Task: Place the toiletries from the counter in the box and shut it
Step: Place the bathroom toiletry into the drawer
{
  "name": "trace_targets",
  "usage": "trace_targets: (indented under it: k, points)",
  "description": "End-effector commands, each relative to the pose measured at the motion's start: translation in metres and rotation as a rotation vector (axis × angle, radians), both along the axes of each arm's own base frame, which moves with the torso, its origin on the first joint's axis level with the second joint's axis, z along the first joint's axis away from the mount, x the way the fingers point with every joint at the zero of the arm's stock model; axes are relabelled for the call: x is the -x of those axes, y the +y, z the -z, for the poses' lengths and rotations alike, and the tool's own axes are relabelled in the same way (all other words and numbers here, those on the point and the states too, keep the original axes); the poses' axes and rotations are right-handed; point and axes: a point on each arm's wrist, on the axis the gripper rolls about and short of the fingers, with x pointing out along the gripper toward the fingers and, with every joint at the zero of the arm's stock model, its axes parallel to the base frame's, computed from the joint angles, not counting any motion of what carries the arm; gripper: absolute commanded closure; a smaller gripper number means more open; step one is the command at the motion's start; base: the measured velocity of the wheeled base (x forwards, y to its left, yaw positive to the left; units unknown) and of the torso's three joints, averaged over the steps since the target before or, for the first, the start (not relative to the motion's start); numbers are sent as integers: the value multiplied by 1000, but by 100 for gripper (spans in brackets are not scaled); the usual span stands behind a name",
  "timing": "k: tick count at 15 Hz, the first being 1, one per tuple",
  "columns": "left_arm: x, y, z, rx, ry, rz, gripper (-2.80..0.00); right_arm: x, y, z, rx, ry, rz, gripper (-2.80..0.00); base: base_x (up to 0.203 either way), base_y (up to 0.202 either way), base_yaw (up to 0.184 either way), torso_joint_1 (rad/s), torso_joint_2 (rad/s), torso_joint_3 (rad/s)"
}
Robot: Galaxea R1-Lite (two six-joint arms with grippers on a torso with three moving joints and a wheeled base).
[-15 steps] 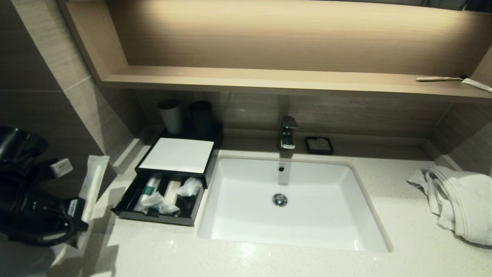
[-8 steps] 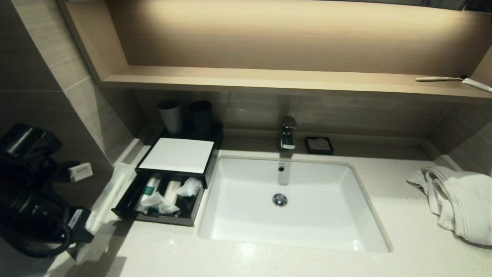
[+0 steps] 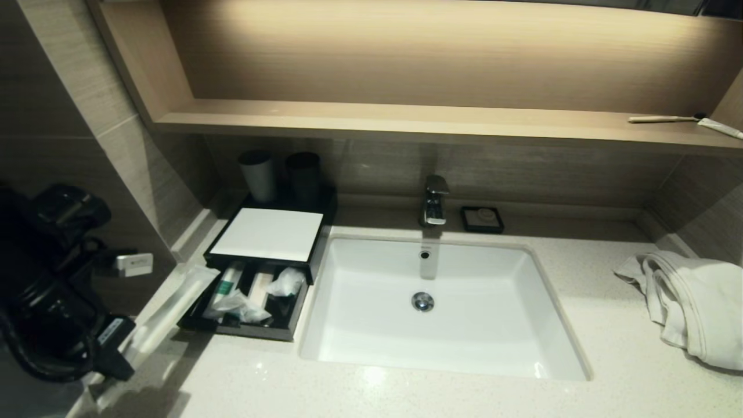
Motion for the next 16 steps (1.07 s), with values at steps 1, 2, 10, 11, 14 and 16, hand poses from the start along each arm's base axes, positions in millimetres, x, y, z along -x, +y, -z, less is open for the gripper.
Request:
trace_targets:
  k: [1, 2, 10, 11, 14, 16]
  points:
    - [-17, 1, 7, 5, 84, 0, 0, 0, 0, 0, 0, 0, 0, 0, 0, 0, 0, 0, 0, 0]
    - [-22, 1, 7, 6, 105, 0, 0, 0, 0, 0, 0, 0, 0, 0, 0, 0, 0, 0, 0, 0]
    - [-63, 3, 14, 11, 211, -10, 0, 0, 0, 0, 0, 0, 0, 0, 0, 0, 0, 0, 0, 0]
    - [-68, 3, 15, 13, 222, -14, 0, 0, 0, 0, 0, 0, 0, 0, 0, 0, 0, 0, 0, 0]
    - [-78, 6, 21, 13, 239, -21, 0, 0, 0, 0, 0, 0, 0, 0, 0, 0, 0, 0, 0, 0]
    - [-86, 8, 23, 13, 234, -37, 0, 0, 0, 0, 0, 0, 0, 0, 0, 0, 0, 0, 0, 0]
